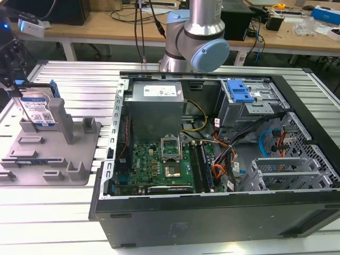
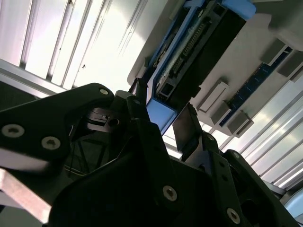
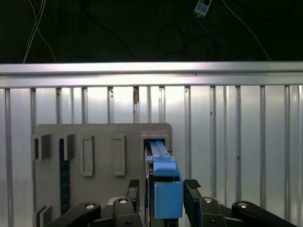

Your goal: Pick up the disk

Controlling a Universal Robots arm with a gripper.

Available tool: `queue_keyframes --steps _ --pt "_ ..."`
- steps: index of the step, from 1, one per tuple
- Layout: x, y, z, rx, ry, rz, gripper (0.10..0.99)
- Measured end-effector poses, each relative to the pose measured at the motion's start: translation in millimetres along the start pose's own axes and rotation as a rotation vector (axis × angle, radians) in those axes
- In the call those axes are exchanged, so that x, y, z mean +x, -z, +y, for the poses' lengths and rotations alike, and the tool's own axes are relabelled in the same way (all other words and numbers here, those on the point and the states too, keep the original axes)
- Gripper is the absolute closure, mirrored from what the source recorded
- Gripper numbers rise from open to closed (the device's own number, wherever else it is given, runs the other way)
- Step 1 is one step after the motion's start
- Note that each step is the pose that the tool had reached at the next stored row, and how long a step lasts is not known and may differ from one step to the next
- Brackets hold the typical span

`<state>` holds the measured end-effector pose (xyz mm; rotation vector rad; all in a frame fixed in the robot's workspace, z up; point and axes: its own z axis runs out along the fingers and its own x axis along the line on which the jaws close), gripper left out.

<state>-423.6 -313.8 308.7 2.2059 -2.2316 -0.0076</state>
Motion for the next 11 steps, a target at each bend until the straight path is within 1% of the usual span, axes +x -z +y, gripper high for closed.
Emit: queue_keyframes --steps 3,11 --pt "0.0 -2.7 0.3 0.0 0.0 0.0 0.588" --pt "0.0 -6.1 0.7 0.0 0.0 0.0001 0.588"
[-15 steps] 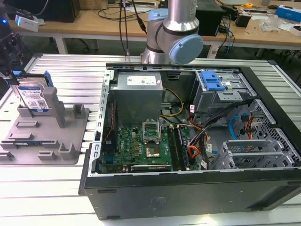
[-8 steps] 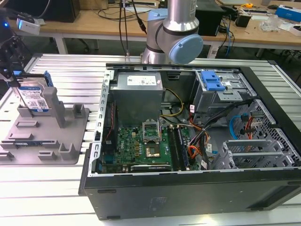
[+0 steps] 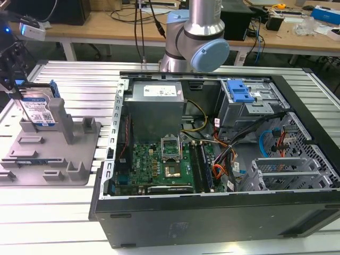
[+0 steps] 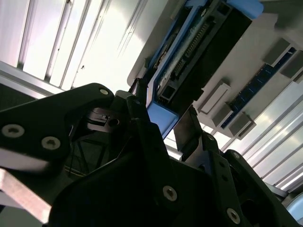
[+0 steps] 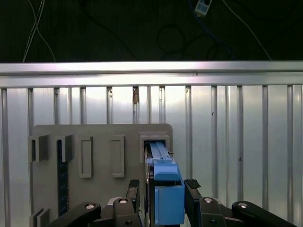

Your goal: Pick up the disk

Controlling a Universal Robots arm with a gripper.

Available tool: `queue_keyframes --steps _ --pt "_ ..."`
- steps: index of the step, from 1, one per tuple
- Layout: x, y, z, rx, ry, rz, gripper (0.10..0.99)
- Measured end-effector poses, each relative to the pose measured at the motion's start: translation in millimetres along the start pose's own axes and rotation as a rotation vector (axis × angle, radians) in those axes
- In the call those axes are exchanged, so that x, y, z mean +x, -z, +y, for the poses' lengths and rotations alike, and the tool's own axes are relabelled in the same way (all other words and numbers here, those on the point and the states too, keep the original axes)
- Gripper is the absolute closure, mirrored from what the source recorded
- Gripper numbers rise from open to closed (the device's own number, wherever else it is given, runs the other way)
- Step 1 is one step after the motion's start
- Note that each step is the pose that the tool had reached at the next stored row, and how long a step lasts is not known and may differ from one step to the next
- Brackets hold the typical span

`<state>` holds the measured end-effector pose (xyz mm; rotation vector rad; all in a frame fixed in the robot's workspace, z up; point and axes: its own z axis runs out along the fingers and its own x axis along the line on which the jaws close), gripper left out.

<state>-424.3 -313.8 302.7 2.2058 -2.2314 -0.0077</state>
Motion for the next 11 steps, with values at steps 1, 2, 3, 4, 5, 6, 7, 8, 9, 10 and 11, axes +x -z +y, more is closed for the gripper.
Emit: queue_keyframes --steps 1,2,3,4,5,6,7,8,9,10,11 --pt "0.0 -0.3 0.0 0.0 0.0 0.0 0.588" --pt "0.0 -0.5 0.0 0.0 0.0 -0.0001 0.588" --pt "0.0 -1.0 0.0 0.0 0.0 -0.0001 0.588" --pt "0.0 -1.3 0.0 0.0 0.0 -0.0001 0.588" --pt "0.0 -1.8 0.0 0.0 0.0 -0.0001 0.588" --pt "0.0 -2.3 0.0 0.0 0.0 -0.0001 0.588" --pt "0.0 -2.8 0.0 0.0 0.0 -0.0001 0.588" --pt "0.0 -3.0 0.0 0.0 0.0 -0.0001 0.604" --pt "0.0 -3.3 0.0 0.0 0.0 -0.0001 0.604" --pt "0.0 -3.5 -0.1 0.0 0.0 -0.0001 0.604" --pt "0.0 -3.6 0.0 0.0 0.0 -0.0001 0.678"
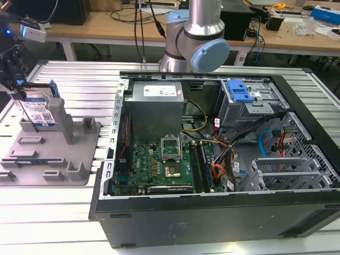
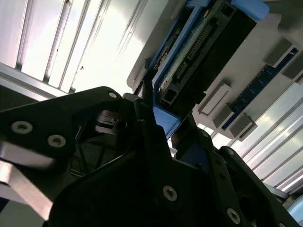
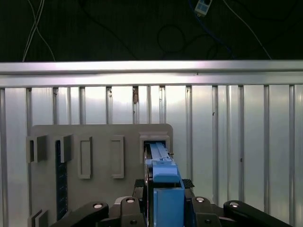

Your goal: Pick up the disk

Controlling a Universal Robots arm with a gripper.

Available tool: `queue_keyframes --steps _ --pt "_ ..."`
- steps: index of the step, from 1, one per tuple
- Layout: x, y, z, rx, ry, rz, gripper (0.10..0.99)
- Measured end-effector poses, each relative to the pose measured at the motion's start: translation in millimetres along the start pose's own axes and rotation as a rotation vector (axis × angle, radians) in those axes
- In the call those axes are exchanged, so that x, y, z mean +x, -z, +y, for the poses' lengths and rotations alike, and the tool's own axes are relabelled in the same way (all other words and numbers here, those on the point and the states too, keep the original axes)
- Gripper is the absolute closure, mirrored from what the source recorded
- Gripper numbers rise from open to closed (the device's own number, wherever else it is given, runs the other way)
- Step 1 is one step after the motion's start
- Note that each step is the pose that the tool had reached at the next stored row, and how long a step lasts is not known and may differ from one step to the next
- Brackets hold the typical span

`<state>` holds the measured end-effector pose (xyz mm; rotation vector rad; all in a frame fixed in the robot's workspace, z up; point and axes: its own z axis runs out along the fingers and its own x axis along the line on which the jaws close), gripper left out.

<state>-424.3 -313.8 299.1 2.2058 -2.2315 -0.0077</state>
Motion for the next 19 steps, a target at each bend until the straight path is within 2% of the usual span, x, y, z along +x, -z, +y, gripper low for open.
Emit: queue_keyframes --steps 8,11,19 --pt "0.0 -0.6 0.0 0.0 0.0 0.0001 0.678" --pt "0.0 -1.0 0.0 0.0 0.0 0.0 0.722" --pt "0.0 -0.9 0.0 -0.001 0.0 0.0 0.722"
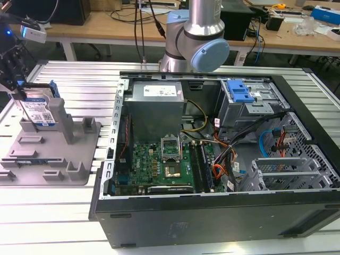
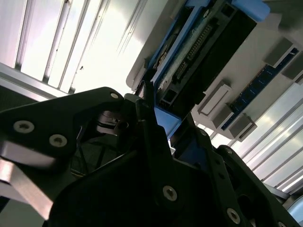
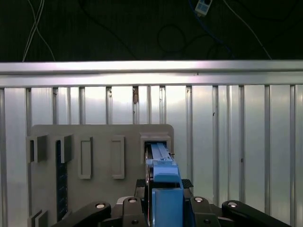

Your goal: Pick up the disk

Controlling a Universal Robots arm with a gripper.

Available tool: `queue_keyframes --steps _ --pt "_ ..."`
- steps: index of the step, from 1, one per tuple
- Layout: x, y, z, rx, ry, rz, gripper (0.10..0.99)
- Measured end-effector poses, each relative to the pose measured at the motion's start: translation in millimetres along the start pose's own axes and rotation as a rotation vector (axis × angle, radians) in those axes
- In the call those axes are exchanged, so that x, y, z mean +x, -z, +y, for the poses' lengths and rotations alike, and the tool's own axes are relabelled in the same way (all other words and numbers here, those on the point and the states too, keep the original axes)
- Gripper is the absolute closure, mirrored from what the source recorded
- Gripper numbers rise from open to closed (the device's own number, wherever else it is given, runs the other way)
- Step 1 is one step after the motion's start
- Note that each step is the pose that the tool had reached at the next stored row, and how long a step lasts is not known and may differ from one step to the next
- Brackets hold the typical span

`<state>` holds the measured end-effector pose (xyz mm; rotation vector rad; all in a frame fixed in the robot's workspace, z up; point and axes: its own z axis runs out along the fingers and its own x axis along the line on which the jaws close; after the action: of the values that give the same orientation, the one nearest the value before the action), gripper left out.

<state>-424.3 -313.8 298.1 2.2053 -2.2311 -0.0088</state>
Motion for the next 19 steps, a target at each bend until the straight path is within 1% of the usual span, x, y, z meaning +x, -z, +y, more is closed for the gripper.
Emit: queue_keyframes --steps 2,4,5,7,8,10,11,12,14,15,17,18,19 --pt "0.0 3.9 0.1 0.0 0.0 -0.0001 0.722" --pt "0.1 9.4 0.0 -0.001 0.0 0.0007 0.722" --pt "0.1 14.4 0.1 -0.002 0.0 0.0014 0.722" --pt "0.1 21.7 0.1 -0.002 0.0 0.002 0.722" --pt "0.1 30.1 0.2 -0.002 0.0 0.0022 0.722" --pt "0.0 40.8 0.3 -0.002 0.0 0.0026 0.722" --pt "0.0 47.8 0.3 -0.002 0.0 0.0027 0.722" --pt "0.0 60.7 0.4 -0.003 0.0 0.003 0.722" --pt "0.0 70.2 0.5 -0.003 0.0 0.0032 0.722" --pt "0.0 76.7 0.6 -0.003 0.0 0.0032 0.722" --pt "0.0 98.4 0.7 -0.003 0.0 0.0032 0.722" --pt "0.0 113.5 0.8 -0.003 0.0 0.0031 0.722" --pt "0.0 122.8 0.9 -0.003 0.0 0.0032 0.722"
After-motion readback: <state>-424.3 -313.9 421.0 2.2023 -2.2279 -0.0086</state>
